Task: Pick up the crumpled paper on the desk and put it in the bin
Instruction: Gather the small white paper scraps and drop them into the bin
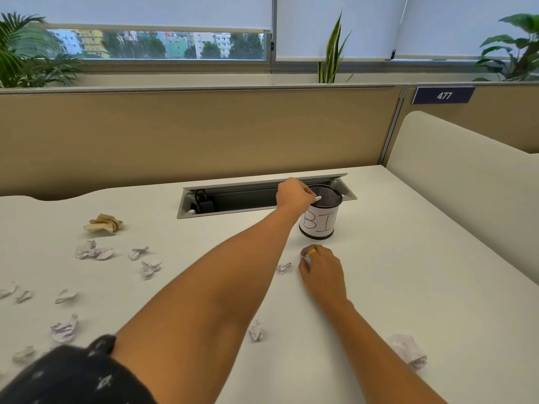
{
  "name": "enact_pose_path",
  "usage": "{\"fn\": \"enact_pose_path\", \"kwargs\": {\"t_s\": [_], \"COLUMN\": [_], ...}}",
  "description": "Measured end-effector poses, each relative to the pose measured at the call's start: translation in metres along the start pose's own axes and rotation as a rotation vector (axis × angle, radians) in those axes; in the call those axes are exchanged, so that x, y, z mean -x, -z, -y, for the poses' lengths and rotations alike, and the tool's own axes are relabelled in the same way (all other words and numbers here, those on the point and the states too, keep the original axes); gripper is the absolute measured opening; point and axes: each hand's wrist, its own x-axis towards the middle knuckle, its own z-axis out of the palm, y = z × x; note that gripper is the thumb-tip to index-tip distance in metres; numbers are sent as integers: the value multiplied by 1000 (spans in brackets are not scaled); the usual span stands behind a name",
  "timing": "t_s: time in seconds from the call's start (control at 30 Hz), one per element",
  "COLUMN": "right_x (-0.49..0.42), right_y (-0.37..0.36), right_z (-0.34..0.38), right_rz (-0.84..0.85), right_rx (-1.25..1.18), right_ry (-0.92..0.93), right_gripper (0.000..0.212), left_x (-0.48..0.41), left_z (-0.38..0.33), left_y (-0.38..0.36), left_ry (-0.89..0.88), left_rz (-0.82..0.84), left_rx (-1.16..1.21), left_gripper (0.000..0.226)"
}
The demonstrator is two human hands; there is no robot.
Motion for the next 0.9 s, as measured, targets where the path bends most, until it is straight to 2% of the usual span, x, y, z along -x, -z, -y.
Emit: {"fn": "enact_pose_path", "kwargs": {"t_s": [0.13, 0.5, 0.63, 0.77, 0.9], "right_x": [1, 2, 3, 8, 19], "right_y": [-7, -8, -7, -5, -5], "right_z": [0, 1, 1, 8, 19], "right_rz": [-99, -125, -120, -107, -66], "right_rx": [84, 101, 61, -10, -40], "right_ry": [59, 61, 73, 51, 131], "right_gripper": [10, 8, 8, 23, 30], "left_x": [-11, -18, -8, 9, 35], "left_z": [-9, -12, 14, 58, 108], "left_y": [-5, 2, 21, 52, 79], "left_ry": [2, -88, -116, -65, 13], "left_rz": [-1, -16, -73, -120, -214], "left_rx": [-37, 0, -20, -79, -132], "left_gripper": [29, 34, 26, 22, 24]}}
